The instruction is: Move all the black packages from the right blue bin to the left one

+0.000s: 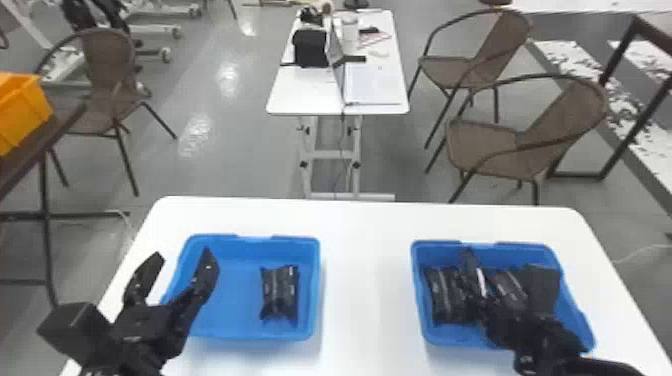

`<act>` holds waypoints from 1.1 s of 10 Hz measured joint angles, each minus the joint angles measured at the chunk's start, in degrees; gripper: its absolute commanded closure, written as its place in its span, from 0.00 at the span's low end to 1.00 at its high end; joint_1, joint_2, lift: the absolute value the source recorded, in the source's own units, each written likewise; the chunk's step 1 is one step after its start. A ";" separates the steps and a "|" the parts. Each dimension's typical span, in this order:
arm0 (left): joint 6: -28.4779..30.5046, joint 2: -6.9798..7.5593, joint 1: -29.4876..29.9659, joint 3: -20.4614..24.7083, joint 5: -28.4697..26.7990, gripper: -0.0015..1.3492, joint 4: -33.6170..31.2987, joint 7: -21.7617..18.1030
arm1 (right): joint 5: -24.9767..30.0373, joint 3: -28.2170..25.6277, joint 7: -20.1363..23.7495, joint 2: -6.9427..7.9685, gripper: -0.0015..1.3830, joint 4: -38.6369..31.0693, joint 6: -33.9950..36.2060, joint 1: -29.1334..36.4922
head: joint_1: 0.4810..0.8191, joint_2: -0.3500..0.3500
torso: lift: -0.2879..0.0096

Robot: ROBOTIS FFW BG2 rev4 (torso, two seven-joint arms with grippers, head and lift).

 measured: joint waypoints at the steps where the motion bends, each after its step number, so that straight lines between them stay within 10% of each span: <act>1: -0.13 0.00 0.04 0.06 0.02 0.26 0.07 0.00 | 0.68 0.03 -0.86 0.38 0.92 -3.25 -0.61 1.78 | 0.63 0.53 | 0.97; 4: -0.39 0.00 0.03 -0.07 0.23 0.26 0.32 0.00 | 9.19 0.65 -0.83 1.56 0.92 -13.60 -2.11 6.50 | 0.63 0.54 | 0.97; 7: 1.67 0.00 -1.04 -0.62 1.49 0.25 0.05 -0.52 | 15.19 6.07 2.48 -1.49 0.92 -30.15 -0.03 10.75 | 0.63 0.59 | 0.97; 11: 11.42 1.61 -7.79 -3.67 6.14 0.00 -1.52 -3.56 | 13.09 15.06 10.32 -3.03 0.92 -35.77 0.99 2.52 | 0.63 0.69 | 0.97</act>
